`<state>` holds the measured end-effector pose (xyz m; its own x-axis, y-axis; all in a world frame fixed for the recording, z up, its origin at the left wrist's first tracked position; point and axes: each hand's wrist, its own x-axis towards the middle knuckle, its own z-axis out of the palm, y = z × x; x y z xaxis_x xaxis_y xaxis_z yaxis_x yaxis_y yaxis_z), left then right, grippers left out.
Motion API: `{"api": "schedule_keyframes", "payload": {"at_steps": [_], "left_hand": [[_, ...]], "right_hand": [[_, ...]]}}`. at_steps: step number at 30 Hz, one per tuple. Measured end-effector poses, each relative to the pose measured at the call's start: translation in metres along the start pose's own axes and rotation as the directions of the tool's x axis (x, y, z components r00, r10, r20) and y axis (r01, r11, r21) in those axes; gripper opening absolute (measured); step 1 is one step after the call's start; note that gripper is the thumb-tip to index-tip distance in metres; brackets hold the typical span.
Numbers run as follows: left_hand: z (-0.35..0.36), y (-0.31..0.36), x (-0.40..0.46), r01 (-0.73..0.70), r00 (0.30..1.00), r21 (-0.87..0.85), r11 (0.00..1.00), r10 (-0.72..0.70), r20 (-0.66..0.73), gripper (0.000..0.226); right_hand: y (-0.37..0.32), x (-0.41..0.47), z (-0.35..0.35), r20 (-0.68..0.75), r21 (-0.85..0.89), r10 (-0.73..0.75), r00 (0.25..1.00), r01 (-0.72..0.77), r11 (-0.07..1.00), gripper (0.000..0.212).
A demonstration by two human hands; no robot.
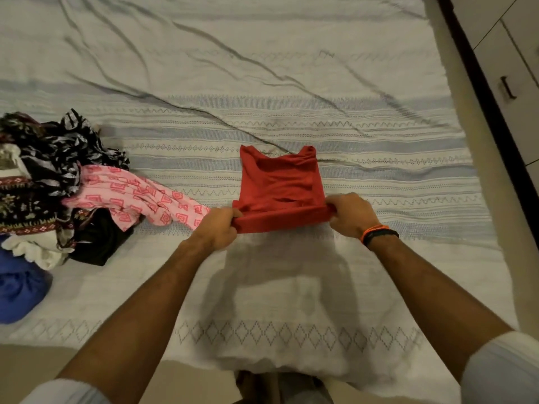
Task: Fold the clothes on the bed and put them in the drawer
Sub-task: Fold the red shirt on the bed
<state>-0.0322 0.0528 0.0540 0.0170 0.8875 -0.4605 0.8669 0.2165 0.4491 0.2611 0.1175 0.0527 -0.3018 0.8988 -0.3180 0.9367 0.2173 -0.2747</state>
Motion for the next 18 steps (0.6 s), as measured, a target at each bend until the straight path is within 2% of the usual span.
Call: {"api": "schedule_keyframes", "payload": {"at_steps": [4,8,12,18], "left_hand": [[-0.032,0.009,0.037,0.105,0.969,-0.287,0.952,-0.162,-0.185,0.045],[-0.050,0.005,0.090,0.147,0.915,-0.504,0.851,-0.311,-0.257,0.032],[-0.047,-0.002,0.142,0.170,0.861,-0.593,0.787,-0.411,-0.299,0.028],[-0.038,-0.010,0.208,0.156,0.807,-0.635,0.757,-0.468,-0.359,0.033]], "right_hand": [[0.005,0.045,-0.027,-0.045,0.298,0.099,0.994,-0.082,0.951,0.037],[0.015,0.099,-0.035,-0.091,0.470,0.200,0.976,-0.135,0.872,0.037],[0.021,0.153,-0.023,-0.095,0.540,0.288,0.953,-0.194,0.819,0.021],[0.032,0.209,0.002,-0.109,0.601,0.424,0.899,-0.280,0.749,0.022]]}}
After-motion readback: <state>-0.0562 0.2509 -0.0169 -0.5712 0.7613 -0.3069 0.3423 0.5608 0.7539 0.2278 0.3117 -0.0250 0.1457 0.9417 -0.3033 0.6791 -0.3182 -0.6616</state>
